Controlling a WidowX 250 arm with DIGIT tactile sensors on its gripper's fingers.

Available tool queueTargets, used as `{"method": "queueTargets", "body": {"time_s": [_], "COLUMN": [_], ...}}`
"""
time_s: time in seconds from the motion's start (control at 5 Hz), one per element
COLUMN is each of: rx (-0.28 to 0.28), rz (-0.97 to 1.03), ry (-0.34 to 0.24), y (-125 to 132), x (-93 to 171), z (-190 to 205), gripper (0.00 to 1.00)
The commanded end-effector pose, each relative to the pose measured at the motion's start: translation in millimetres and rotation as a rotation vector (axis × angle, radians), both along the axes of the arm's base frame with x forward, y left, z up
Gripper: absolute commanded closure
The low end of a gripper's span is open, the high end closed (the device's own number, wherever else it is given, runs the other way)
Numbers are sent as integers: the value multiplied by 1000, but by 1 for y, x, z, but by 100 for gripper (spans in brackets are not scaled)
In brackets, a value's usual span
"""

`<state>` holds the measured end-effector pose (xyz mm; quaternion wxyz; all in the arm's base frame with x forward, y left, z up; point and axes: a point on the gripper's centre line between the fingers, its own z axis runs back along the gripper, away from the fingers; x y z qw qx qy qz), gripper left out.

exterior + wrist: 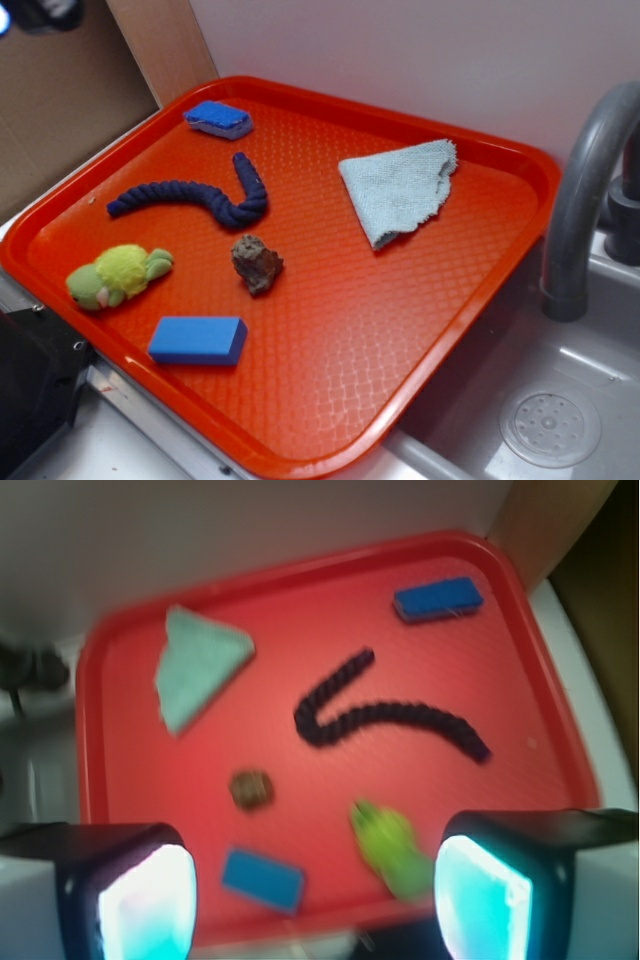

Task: Grab the blue sponge.

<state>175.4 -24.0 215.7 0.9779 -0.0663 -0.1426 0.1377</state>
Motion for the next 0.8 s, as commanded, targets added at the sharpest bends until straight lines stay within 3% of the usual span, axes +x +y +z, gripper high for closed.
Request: {"method": "queueTargets", "body": {"time_s": [0.0, 0.4, 0.6], "rx": [126, 252, 289], "rz": [407, 642, 682], "ry": [-140, -177, -190], "y": [35, 56, 67], "x": [59, 112, 131], "z": [-31, -80, -106], "gripper": [0, 0, 0]}}
